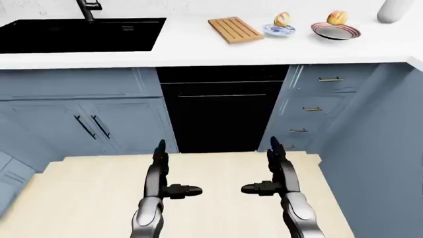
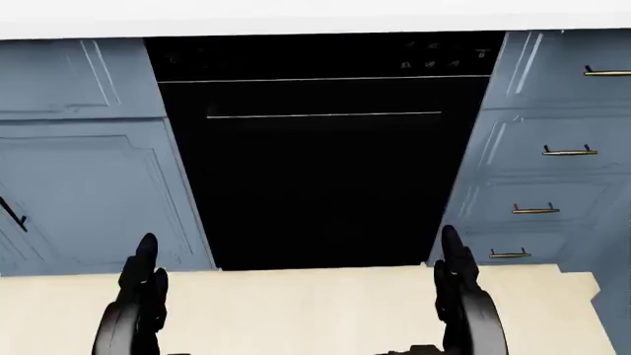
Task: Place all breads on the cutting board.
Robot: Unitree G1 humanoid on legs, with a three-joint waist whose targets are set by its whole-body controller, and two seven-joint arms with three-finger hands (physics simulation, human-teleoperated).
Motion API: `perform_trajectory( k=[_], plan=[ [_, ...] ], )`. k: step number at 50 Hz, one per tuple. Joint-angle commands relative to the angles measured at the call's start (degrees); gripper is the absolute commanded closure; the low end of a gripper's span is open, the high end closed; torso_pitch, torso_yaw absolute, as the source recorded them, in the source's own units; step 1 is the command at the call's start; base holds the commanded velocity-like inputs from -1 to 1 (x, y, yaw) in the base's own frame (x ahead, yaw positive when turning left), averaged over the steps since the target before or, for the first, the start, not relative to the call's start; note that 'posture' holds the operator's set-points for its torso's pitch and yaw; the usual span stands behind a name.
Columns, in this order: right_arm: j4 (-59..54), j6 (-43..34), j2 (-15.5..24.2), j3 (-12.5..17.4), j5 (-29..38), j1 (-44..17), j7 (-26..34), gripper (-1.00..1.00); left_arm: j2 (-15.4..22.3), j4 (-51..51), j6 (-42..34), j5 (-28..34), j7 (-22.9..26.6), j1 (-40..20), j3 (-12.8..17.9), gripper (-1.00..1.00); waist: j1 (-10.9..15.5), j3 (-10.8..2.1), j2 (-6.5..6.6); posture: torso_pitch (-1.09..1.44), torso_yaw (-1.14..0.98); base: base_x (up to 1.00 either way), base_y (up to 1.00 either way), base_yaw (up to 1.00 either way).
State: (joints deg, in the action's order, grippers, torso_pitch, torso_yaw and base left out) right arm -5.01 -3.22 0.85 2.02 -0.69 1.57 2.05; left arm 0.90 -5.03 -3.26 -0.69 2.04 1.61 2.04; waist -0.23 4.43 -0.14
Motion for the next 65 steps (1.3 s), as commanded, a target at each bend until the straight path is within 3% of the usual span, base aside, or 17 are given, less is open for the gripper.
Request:
perform_trajectory(
  k=[1,3,5,8,22,28,34,37,38,41,49,50,58,60,62,63,65],
  plan=[
    [6.6,2.3,-0.2,-0.3,-0.6,-1.4,0.0,-1.0,0.4,7.5,1.5,0.2,0.9,-0.8,-0.6,-1.0,-0.1,-0.05,-0.45,0.0,0.0,0.0,0.0,0.0],
    [7.3,1.4,-0.1,-0.3,-0.9,-1.6,-0.1,-1.0,0.4,8.2,1.0,1.0,1.4,-0.8,-1.0,-1.0,0.4,-3.55,-0.03,0.0,0.0,0.0,0.0,0.0],
    [8.0,1.0,-0.1,-0.3,-1.0,-1.6,0.0,-1.0,0.3,9.1,0.3,1.5,1.4,-0.8,-1.0,-1.0,0.4,-1.06,-0.46,0.0,0.0,0.0,0.0,0.0],
    [9.0,0.4,0.0,-0.2,-1.5,-1.4,0.4,-1.0,0.3,9.3,0.5,2.3,1.4,-0.8,-1.2,-1.0,0.5,-4.31,-0.4,0.0,0.0,0.0,0.0,0.0],
    [30.8,-19.7,1.3,2.3,-4.5,-3.5,1.2,-1.0,1.8,38.2,-29.7,2.4,3.1,-8.8,0.0,-1.0,0.5,-5.18,-0.27,0.0,0.0,0.0,0.0,0.0],
    [33.2,-22.7,1.9,4.4,-6.9,-5.1,0.9,-1.0,1.4,42.7,-35.6,3.8,4.1,-10.7,-1.8,-1.0,1.0,-4.83,2.73,0.0,0.0,0.0,-0.31,0.0],
    [35.4,-25.1,2.7,5.6,-7.8,-6.3,0.6,-1.0,1.4,44.3,-37.0,3.5,4.5,-10.9,-1.1,-1.0,1.5,-3.91,0.22,0.0,0.0,0.0,-0.47,0.0],
    [36.3,-25.9,3.0,5.8,-7.8,-6.9,0.5,-1.0,1.7,44.8,-37.7,3.0,4.7,-11.5,-0.4,-1.0,1.4,-5.11,-5.17,0.0,0.0,0.0,-0.51,0.0],
    [36.6,-26.2,3.1,6.1,-8.0,-7.0,0.5,-1.0,1.7,46.0,-38.8,3.0,4.6,-11.6,-0.4,-1.0,0.8,-4.37,-2.83,0.0,0.0,0.0,-0.52,0.0],
    [37.1,-26.3,3.3,6.2,-7.9,-7.1,0.4,-1.0,1.8,46.9,-39.7,2.9,4.6,-11.8,-0.4,-1.0,0.7,-3.6,-2.28,0.0,0.0,0.0,-0.52,0.0],
    [38.6,-26.9,3.2,6.1,-7.4,-7.0,0.8,-1.0,2.0,47.8,-40.7,2.2,4.6,-12.1,0.1,-1.0,1.6,-2.91,4.55,0.0,0.0,0.08,-0.51,0.0],
    [38.8,-27.1,3.2,6.1,-7.4,-7.0,0.8,-1.0,2.1,48.1,-41.1,2.1,4.6,-12.3,0.4,-1.0,2.3,-2.64,3.0,0.0,0.0,0.09,-0.51,0.0],
    [39.1,-27.1,3.3,6.3,-7.4,-7.1,0.8,-1.0,2.1,47.6,-40.1,1.7,4.4,-11.7,0.2,-1.0,2.3,-3.2,1.42,0.0,0.0,0.09,-0.53,0.0],
    [39.1,-27.2,3.4,6.4,-7.5,-7.2,0.9,-1.0,2.1,47.9,-40.4,1.7,4.3,-11.7,0.0,-1.0,2.4,-3.35,-1.13,0.0,0.0,0.09,-0.54,0.0],
    [39.5,-27.4,3.4,6.5,-7.5,-7.1,0.9,-1.0,2.0,48.2,-40.7,1.6,4.3,-11.7,-0.2,-1.0,1.5,-4.88,-6.95,0.0,0.0,0.1,-0.54,0.0],
    [39.5,-27.5,3.4,6.6,-7.6,-7.1,0.9,-1.0,1.9,48.4,-40.9,1.7,4.3,-11.8,-0.3,-1.0,1.5,-3.19,-2.83,0.0,0.0,0.09,-0.54,0.0],
    [39.7,-27.6,3.5,6.8,-7.7,-7.1,0.9,-1.0,1.9,48.1,-40.5,1.7,4.3,-11.5,-0.4,-1.0,1.1,-3.32,-3.29,0.0,0.0,0.09,-0.55,0.0]
  ],
)
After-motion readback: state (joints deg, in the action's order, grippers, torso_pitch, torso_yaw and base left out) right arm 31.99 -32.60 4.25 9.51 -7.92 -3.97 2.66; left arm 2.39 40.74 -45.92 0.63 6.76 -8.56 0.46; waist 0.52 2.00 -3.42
